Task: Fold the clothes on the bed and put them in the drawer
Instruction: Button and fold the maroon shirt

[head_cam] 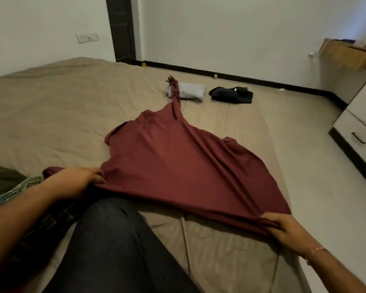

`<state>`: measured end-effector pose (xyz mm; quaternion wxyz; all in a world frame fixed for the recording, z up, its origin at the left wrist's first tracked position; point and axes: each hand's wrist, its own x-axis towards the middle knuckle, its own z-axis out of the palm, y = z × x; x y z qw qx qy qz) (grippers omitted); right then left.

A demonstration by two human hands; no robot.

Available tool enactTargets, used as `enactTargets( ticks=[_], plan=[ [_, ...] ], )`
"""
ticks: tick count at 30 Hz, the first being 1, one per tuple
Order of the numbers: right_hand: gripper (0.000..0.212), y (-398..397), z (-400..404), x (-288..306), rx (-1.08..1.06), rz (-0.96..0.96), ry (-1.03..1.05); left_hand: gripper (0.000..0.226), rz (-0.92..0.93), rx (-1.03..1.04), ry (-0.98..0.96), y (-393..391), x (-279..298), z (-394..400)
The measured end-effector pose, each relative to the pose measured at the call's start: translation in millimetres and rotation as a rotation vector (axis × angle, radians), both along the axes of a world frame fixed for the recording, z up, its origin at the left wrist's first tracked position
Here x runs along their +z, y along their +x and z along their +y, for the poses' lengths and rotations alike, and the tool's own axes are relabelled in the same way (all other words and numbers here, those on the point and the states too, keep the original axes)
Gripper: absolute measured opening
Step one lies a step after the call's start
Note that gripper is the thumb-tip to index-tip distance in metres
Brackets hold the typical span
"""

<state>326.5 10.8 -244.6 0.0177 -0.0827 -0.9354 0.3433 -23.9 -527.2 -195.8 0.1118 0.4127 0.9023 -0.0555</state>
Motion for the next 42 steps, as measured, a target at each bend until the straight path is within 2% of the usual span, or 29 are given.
enactTargets(
  ticks=[1, 2, 4, 5, 8, 9, 12, 14, 16, 19, 21, 22, 23, 24, 26, 28, 29, 31, 34, 37, 39, 42],
  plan=[
    [0.034, 2, -5, 2, 0.015, -0.037, -0.047, 0.041, -0.048, 0.031, 0.020, 2, -2, -9],
    [0.010, 4, -5, 3, 0.044, -0.065, -0.117, 0.039, -0.110, 0.067, 0.034, 4, -2, -12],
    [0.054, 5, -2, 11, 0.041, -0.166, -0.260, 0.033, -0.244, 0.111, 0.109, 9, 2, -15],
    [0.068, 6, -3, 17, 0.051, -0.223, -0.280, 0.032, -0.329, 0.127, 0.153, 9, 7, -14],
    [0.083, 1, -5, 41, -0.051, -0.243, -0.425, 0.022, -0.507, 0.193, 0.260, 4, 34, -2],
    [0.078, -2, -2, 46, -0.117, -0.209, -0.471, 0.015, -0.522, 0.226, 0.311, 1, 45, 3],
    [0.023, -20, -2, 64, -0.321, -0.203, -0.593, 0.030, -0.472, 0.265, 0.411, -27, 74, 31],
    [0.020, -39, 7, 68, -0.423, -0.182, -0.540, 0.022, -0.416, 0.267, 0.385, -53, 86, 58],
    [0.022, -65, 23, 64, -0.513, -0.145, -0.465, 0.014, -0.284, 0.248, 0.325, -83, 87, 90],
    [0.024, -102, 38, 46, -0.583, -0.169, -0.190, 0.022, -0.029, 0.319, 0.180, -117, 63, 134],
    [0.023, -120, 39, 35, -0.593, -0.271, 0.231, 0.055, 0.195, 0.365, 0.008, -122, 36, 162],
    [0.026, -123, 34, 32, -0.613, -0.262, 0.464, 0.076, 0.256, 0.346, -0.007, -115, 25, 173],
    [0.034, -123, 28, 28, -0.611, -0.187, 0.629, 0.092, 0.287, 0.270, 0.053, -101, 16, 182],
    [0.043, -121, 19, 25, -0.563, -0.067, 0.710, 0.096, 0.294, 0.137, 0.163, -84, 7, 188],
    [0.052, -110, -7, 14, -0.333, 0.154, 0.649, 0.085, 0.258, -0.207, 0.302, -49, -13, 183],
    [0.063, -99, -30, -6, -0.077, 0.140, 0.614, 0.078, 0.154, -0.416, 0.216, -25, -39, 164],
    [0.069, -95, -38, -19, -0.003, 0.076, 0.626, 0.078, 0.110, -0.418, 0.151, -20, -50, 154],
    [0.074, -89, -42, -42, 0.033, -0.047, 0.659, 0.078, 0.108, -0.286, 0.155, -21, -68, 139],
    [0.077, -88, -33, -51, -0.015, -0.140, 0.722, 0.082, 0.253, -0.012, 0.152, -38, -70, 116],
    [0.080, -88, -27, -55, -0.031, -0.168, 0.763, 0.081, 0.301, 0.229, 0.070, -43, -56, 83],
    [0.083, -87, -24, -58, -0.037, -0.206, 0.750, 0.077, 0.311, 0.255, 0.199, -34, -45, 69],
    [0.090, -96, -28, -52, -0.068, -0.240, 0.672, 0.064, 0.380, 0.219, 0.515, -9, -32, 49]
  ],
)
